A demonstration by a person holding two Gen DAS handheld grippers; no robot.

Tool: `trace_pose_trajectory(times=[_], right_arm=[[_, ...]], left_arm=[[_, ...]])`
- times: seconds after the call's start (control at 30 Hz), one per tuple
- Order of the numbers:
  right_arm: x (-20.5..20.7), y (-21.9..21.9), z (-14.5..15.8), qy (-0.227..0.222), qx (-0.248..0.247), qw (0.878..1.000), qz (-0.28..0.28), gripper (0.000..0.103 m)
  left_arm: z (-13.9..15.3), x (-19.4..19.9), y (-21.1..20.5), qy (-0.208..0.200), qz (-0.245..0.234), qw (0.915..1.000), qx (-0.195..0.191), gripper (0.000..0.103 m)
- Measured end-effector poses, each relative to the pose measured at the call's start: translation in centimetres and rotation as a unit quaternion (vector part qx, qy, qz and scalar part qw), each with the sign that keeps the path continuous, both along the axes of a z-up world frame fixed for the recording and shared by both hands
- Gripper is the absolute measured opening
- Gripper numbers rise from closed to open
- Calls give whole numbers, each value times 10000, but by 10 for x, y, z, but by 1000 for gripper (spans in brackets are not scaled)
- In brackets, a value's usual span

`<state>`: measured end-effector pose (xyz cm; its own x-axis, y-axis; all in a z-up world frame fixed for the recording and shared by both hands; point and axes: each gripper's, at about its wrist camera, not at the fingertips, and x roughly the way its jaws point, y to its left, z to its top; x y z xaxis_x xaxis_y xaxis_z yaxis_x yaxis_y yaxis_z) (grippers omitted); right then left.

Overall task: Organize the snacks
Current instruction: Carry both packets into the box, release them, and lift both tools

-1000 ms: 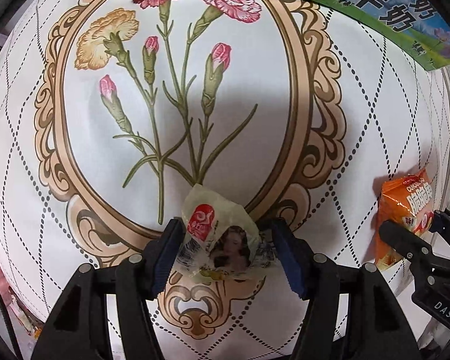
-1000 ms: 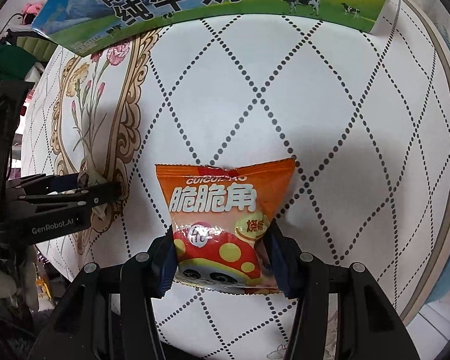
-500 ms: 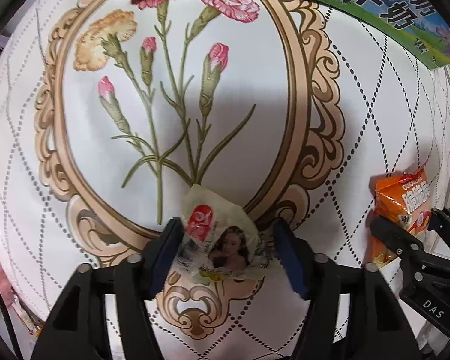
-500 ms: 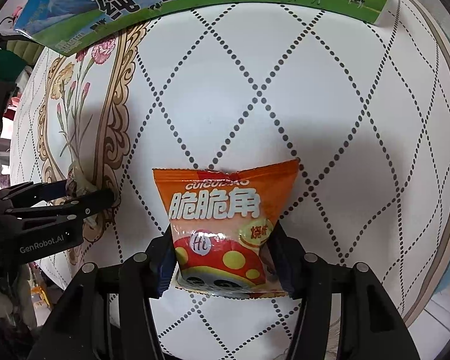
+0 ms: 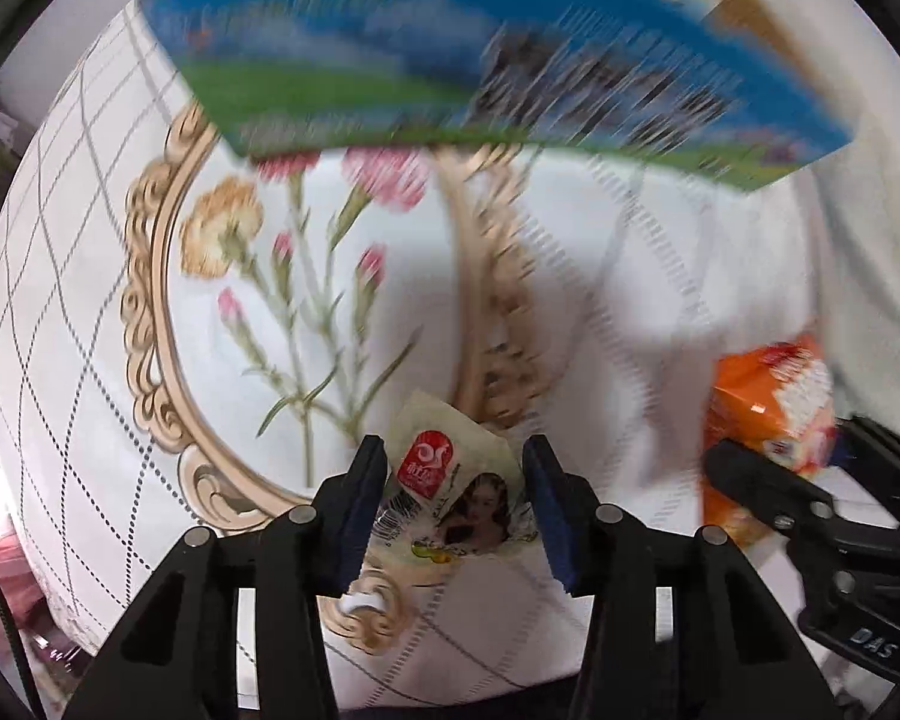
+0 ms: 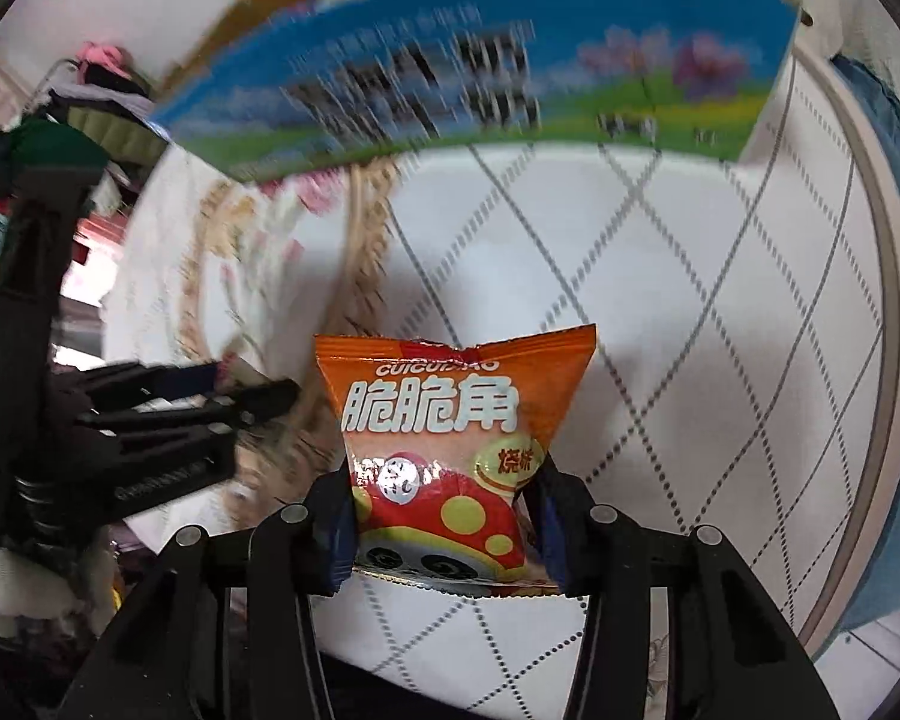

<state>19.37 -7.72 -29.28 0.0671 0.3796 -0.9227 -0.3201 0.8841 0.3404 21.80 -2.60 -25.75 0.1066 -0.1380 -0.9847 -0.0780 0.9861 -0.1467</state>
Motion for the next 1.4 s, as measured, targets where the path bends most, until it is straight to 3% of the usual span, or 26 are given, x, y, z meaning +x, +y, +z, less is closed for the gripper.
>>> trace_pose_trajectory(times=[0.2, 0.4, 0.6, 0.77, 1.07, 1.13, 1.17, 1.2, 1.4], right_arm=[[30, -9, 70, -495, 525, 9971, -236, 51], [107, -20, 127, -1185, 620, 9896, -536, 51], [187, -21, 131, -1434, 187, 9869, -718, 51], [240, -21, 102, -1114, -35, 9899, -875, 51], [294, 5, 71, -774, -169, 9944, -699, 52], [306, 13, 60, -560, -252, 9962, -616, 69], [311, 15, 56, -452, -274, 9968, -603, 90], [316, 17, 49, -333, -277, 9974, -582, 101], [323, 12, 37, -265, -257, 9968, -703, 101]], left_arm=[[88, 48, -9, -816, -147, 9957, -412, 44], [133, 121, 6, -1301, -149, 9911, -221, 44], [111, 204, 33, -1058, -26, 9941, 235, 44], [77, 245, 40, -637, -27, 9970, 441, 45], [43, 283, 54, -111, 199, 9996, 176, 47], [41, 287, 58, -57, 331, 9994, 61, 56], [41, 288, 60, -61, 384, 9992, 39, 75], [41, 289, 61, -64, 412, 9991, 57, 93], [45, 283, 60, -152, 355, 9991, 168, 98]])
